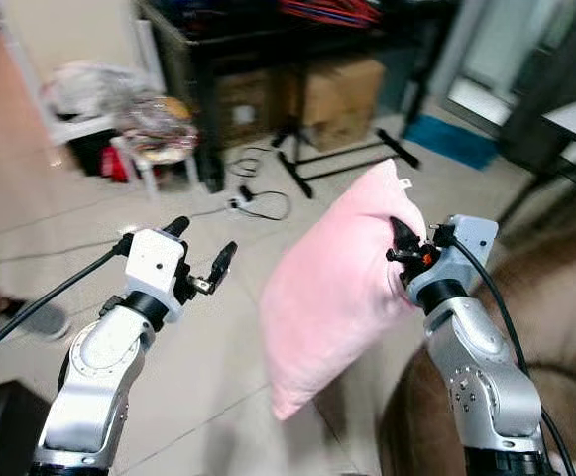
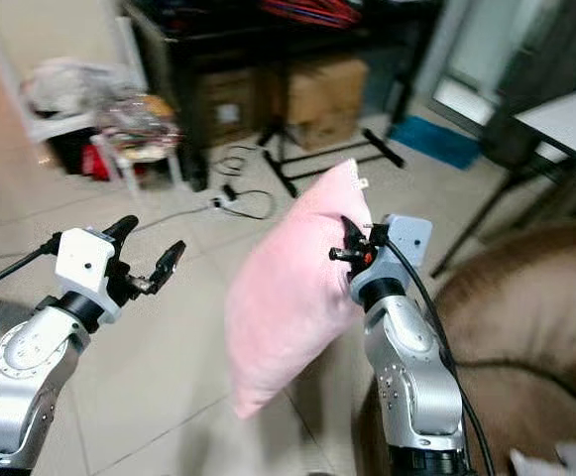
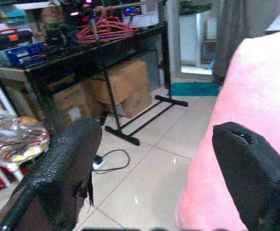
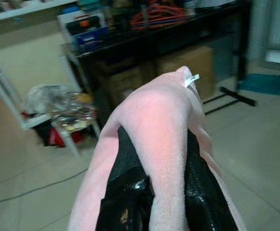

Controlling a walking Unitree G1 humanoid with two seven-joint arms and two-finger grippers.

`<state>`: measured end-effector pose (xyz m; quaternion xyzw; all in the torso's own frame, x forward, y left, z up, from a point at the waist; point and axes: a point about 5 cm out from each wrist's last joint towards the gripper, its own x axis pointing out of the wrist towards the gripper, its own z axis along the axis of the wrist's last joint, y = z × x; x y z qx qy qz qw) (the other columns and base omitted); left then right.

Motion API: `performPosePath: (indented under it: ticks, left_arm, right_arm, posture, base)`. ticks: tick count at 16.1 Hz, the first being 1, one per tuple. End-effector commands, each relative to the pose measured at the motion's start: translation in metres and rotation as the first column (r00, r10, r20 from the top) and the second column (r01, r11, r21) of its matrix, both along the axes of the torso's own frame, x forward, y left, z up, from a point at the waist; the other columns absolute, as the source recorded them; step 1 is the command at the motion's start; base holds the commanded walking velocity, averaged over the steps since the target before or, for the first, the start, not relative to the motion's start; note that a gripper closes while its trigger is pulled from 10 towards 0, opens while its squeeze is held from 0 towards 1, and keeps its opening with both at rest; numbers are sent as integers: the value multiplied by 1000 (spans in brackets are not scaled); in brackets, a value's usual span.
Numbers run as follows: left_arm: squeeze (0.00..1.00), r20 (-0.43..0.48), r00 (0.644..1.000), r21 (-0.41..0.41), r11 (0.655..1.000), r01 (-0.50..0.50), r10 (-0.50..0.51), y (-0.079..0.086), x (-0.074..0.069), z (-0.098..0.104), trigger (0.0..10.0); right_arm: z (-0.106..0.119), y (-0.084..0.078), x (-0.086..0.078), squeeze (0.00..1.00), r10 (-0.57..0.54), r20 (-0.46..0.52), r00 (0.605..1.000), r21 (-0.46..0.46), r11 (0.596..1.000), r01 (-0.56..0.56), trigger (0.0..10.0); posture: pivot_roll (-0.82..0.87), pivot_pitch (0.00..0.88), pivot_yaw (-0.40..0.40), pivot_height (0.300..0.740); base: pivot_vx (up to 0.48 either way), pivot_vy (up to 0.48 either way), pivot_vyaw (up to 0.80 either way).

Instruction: Move the pillow to the sofa from floor

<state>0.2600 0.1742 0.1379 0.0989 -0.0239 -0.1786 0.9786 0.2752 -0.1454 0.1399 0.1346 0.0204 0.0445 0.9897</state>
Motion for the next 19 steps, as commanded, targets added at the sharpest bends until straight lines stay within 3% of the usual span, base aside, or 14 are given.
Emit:
performPosePath:
  ticks: [1,6,19]
  left_arm:
    - [0,-14,1000,0,1000,-26,26,1,-2,-3,10000]
    - [0,-54,996,17,997,-75,76,-1,-1,-7,10000]
    - [0,-26,994,32,994,-103,104,0,1,-6,10000]
  right_arm:
    - [16,-3,-2,0,-20,65,998,-14,1000,21,10000]
    - [5,-12,0,0,-111,1,994,-91,990,111,10000]
    - [2,-15,0,0,-151,-25,988,-114,983,147,10000]
  posture:
    - [18,0,-28,740]
    - [21,0,-36,740]
    - [16,0,-32,740]
  base:
    - [0,0,-788]
    - [0,0,-781]
    - [0,0,-763]
